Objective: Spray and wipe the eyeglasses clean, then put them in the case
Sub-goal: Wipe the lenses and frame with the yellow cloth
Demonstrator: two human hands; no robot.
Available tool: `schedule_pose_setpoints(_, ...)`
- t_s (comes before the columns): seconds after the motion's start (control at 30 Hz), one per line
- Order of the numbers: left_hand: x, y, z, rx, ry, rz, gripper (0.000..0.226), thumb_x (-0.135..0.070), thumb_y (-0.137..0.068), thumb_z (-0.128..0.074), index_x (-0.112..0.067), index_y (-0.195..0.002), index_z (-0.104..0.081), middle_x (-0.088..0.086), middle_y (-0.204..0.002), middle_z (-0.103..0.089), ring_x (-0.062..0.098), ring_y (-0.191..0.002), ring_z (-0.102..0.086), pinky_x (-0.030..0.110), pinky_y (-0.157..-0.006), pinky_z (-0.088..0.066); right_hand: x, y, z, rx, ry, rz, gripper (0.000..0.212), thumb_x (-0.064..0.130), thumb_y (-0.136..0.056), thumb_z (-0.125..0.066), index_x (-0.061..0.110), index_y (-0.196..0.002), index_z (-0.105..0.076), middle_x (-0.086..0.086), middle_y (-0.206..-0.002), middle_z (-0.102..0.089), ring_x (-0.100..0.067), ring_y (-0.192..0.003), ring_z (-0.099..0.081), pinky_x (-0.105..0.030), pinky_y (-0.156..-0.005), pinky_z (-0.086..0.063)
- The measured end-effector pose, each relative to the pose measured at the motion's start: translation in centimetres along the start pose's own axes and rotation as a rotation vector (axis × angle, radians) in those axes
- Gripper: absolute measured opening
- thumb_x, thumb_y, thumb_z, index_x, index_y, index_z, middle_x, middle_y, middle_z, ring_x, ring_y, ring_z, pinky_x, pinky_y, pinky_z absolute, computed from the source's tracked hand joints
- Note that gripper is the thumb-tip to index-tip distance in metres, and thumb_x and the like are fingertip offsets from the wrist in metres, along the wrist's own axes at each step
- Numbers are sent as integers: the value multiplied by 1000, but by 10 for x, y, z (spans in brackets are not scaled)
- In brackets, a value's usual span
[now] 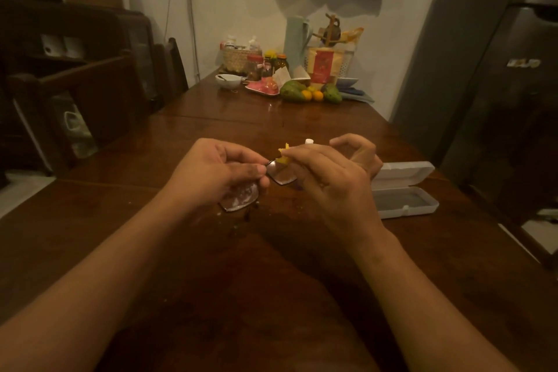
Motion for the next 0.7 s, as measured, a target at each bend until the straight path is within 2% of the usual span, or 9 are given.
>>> schedule_pose_setpoints(0.13, -3, -1, 2, 9, 39, -35, 11, 0, -82, -69, -6, -85, -78, 14, -72, -74, 20, -63, -72, 21, -54, -55, 3, -2, 0, 17, -73, 58, 24, 12, -92, -71, 11, -116, -71, 0, -114, -72, -10, -108, -64, -9, -98, -31)
schedule_pose_setpoints(0.2, -4, 0, 2, 22, 74, -35, 11, -1, -79, -69, -7, -82, -78, 14, -71, -74, 22, -62, -71, 24, -56, -57, -1, -1, 2, 34, -75, 34, 22, 19, -94, -68, 16, -116, -72, 0, -120, -69, -16, -115, -61, -19, -102, -34)
schedule_pose_setpoints(0.27, -5, -1, 2, 28, 98, -26, 13, -2, -78, -69, -10, -80, -79, 14, -70, -73, 23, -61, -71, 26, -56, -58, -4, 0, 3, 89, -53, -49, 25, 30, -97, -62, 23, -119, -71, -3, -134, -61, -26, -127, -49, -36, -99, -37)
schedule_pose_setpoints(0.37, -4, -1, 2, 33, 84, -30, 13, -5, -77, -69, -11, -81, -79, 14, -71, -74, 24, -63, -71, 28, -59, -59, -7, 1, 1, 142, 34, -114, 30, 40, -96, -56, 35, -123, -68, -4, -149, -42, -34, -138, -29, -36, -94, -33)
schedule_pose_setpoints(0.43, -3, -1, 4, 32, 84, -36, 13, -9, -74, -70, -10, -83, -79, 15, -73, -74, 24, -64, -71, 27, -60, -58, -9, 1, 0, 159, 7, -112, 31, 42, -97, -52, 39, -124, -66, 0, -147, -38, -32, -138, -29, -39, -93, -41)
schedule_pose_setpoints(0.47, -3, -1, 4, 33, 87, -37, 14, -10, -73, -71, -9, -84, -79, 15, -73, -74, 23, -64, -71, 26, -59, -58, -10, 2, -1, 163, -20, -104, 32, 43, -98, -50, 40, -126, -64, 5, -143, -40, -31, -136, -33, -45, -92, -46)
schedule_pose_setpoints(0.53, -2, -1, 4, 32, 88, -36, 14, -11, -74, -71, -8, -86, -79, 15, -74, -74, 23, -65, -72, 26, -59, -57, -10, 3, -4, 152, -35, -63, 32, 42, -99, -48, 40, -127, -62, 12, -134, -48, -29, -131, -38, -56, -89, -43)
schedule_pose_setpoints(0.6, 0, -2, 3, 31, 78, -32, 15, -12, -74, -72, -10, -87, -79, 16, -76, -75, 23, -67, -73, 26, -59, -57, -6, 5, -7, 125, -14, 2, 30, 39, -99, -52, 37, -127, -63, 15, -129, -55, -27, -128, -40, -57, -87, -39)
schedule_pose_setpoints(0.7, 2, -4, 3, 33, 87, -36, 15, -13, -72, -72, -12, -85, -80, 15, -75, -75, 21, -66, -72, 25, -60, -57, -1, 4, -9, 104, 15, 53, 26, 38, -97, -57, 33, -121, -67, 15, -128, -57, -24, -127, -39, -52, -89, -37)
Point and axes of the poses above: each hand's wrist, its own y-axis away from the middle knuckle, its own z-axis out of the back of the hand, x = y × z, the point moved 2 cm from there along -y, towards the middle knuckle
